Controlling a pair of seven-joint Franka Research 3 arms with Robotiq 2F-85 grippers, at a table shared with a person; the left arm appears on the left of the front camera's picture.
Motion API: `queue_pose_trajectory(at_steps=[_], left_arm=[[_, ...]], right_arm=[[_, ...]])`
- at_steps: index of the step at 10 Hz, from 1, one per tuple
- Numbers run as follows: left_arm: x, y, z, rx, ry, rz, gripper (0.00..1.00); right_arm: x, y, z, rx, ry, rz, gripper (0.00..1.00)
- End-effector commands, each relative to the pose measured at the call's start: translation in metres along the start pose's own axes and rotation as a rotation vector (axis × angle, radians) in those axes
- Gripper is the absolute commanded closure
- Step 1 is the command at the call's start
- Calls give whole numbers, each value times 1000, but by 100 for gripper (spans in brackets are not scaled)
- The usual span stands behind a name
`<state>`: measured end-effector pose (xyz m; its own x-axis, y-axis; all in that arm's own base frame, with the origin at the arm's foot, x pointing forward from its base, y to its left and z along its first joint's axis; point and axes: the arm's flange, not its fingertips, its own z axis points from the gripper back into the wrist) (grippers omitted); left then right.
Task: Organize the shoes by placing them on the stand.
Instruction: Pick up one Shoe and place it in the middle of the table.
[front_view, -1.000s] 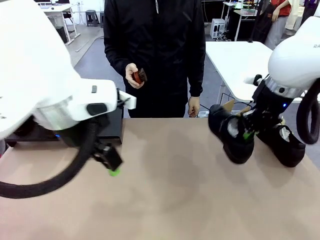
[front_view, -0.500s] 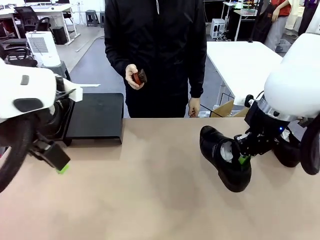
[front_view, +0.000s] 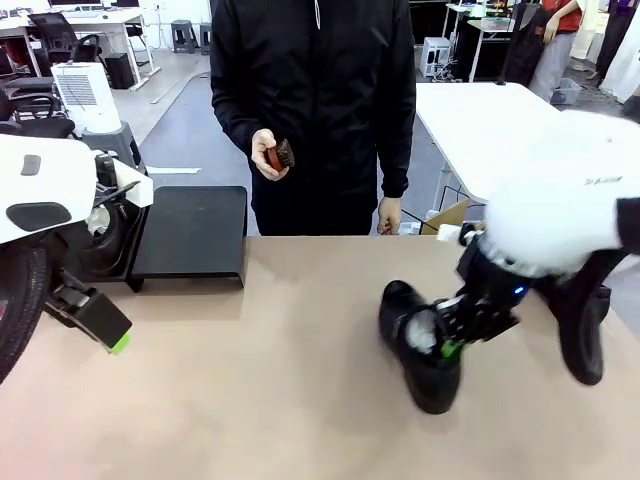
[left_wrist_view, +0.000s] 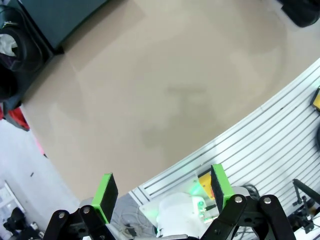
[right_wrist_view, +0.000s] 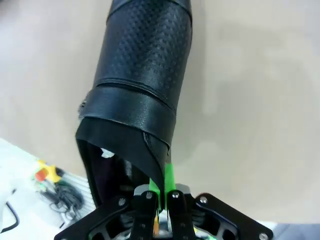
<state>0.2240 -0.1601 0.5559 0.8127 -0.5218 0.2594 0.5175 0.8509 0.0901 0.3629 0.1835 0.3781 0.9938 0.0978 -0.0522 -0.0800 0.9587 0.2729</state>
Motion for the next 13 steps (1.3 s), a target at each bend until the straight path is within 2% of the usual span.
queue_pose_trajectory(at_steps=[1,6,7,11,12,13], left_arm=[[3,0,1,3,-7,-3,4],[3,0,1,3,-7,-3,4],[3,0,1,3,-7,-3,4],[3,0,1,3,-7,-3,4],[3,0,1,3,-7,-3,4],[3,0,1,3,-7,-3,4]], right_arm=[[-3,32,-28,79,-84,10,100],[-9,45,-66,102,-63,-29,98],[-8,44,-64,101,-60,-17,85],[-24,36,-35,153,-98,-21,12],[-29,33,-23,168,-127,-11,0],[-33,29,-10,182,-149,-18,0]])
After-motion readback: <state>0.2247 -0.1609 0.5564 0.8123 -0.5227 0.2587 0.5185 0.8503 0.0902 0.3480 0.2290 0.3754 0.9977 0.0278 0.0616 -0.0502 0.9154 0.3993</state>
